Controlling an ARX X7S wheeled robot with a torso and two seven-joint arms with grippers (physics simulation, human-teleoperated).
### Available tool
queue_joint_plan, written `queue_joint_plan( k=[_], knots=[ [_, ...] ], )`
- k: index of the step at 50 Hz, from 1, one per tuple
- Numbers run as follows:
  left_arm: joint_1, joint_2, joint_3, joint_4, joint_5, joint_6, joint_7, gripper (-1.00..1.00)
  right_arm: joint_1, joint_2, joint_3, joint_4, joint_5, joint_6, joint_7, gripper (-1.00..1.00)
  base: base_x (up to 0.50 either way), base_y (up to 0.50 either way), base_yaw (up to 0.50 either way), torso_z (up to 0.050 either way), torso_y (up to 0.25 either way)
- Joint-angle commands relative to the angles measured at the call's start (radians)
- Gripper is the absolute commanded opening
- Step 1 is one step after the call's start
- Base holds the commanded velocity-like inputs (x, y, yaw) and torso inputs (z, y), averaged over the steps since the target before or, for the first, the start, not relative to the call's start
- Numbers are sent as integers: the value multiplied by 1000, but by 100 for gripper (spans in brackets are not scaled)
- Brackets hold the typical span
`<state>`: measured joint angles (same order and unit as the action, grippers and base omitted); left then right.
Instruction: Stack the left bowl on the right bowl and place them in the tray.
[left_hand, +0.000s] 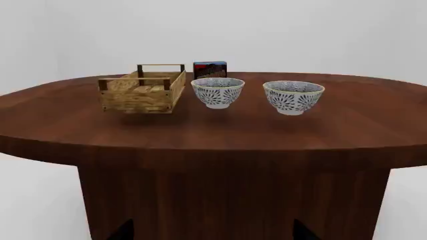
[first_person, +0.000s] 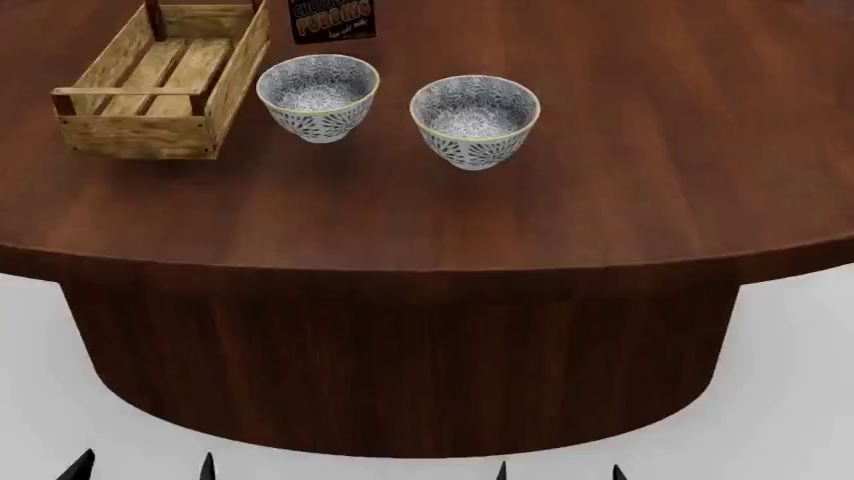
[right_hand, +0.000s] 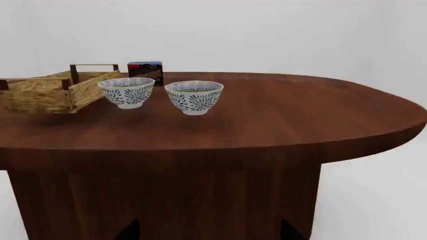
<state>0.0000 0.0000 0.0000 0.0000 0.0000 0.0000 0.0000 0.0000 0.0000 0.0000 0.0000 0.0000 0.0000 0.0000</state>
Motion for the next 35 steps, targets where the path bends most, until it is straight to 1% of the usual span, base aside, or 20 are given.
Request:
queue_joint_plan(
  k=[1, 5, 15, 17, 19, 22, 23, 24, 28, 35],
  knots=[
    [0, -10, 0, 0, -10, 0, 0, 100, -1, 24, -30, -2, 24, 0, 30, 100, 0, 0, 0, 0, 0],
    [1, -24, 29, 0, -12, 4, -38, 100, 3, 36, -46, -2, 30, 6, 46, 100, 0, 0, 0, 0, 0],
    [7, -49, 53, 9, -34, -2, -76, 100, 1, 57, -64, -11, 68, -3, 58, 100, 0, 0, 0, 0, 0],
    [9, -56, 51, 33, -43, -15, -80, 100, -4, 59, -58, -21, 78, -3, 67, 100, 0, 0, 0, 0, 0],
    [20, -61, 36, 96, -62, -43, -91, 100, -14, 64, -59, -62, 86, 24, 72, 100, 0, 0, 0, 0, 0],
    [40, -75, 29, 208, -88, -100, -93, 100, -27, 83, -61, -139, 83, 80, 80, 100, 0, 0, 0, 0, 0],
    [44, -76, 22, 249, -81, -120, -111, 100, -28, 92, -63, -175, 71, 107, 89, 100, 0, 0, 0, 0, 0],
    [44, -82, 19, 294, -91, -159, -112, 100, -28, 97, -60, -215, 77, 134, 91, 100, 0, 0, 0, 0, 0],
    [26, -99, 14, 449, -116, -267, -122, 100, -13, 119, -48, -375, 73, 295, 118, 100, 0, 0, 0, 0, 0],
    [-52, -122, 16, 587, -138, -420, -145, 100, 54, 156, -43, -570, 76, 468, 129, 100, 0, 0, 0, 0, 0]
  ],
)
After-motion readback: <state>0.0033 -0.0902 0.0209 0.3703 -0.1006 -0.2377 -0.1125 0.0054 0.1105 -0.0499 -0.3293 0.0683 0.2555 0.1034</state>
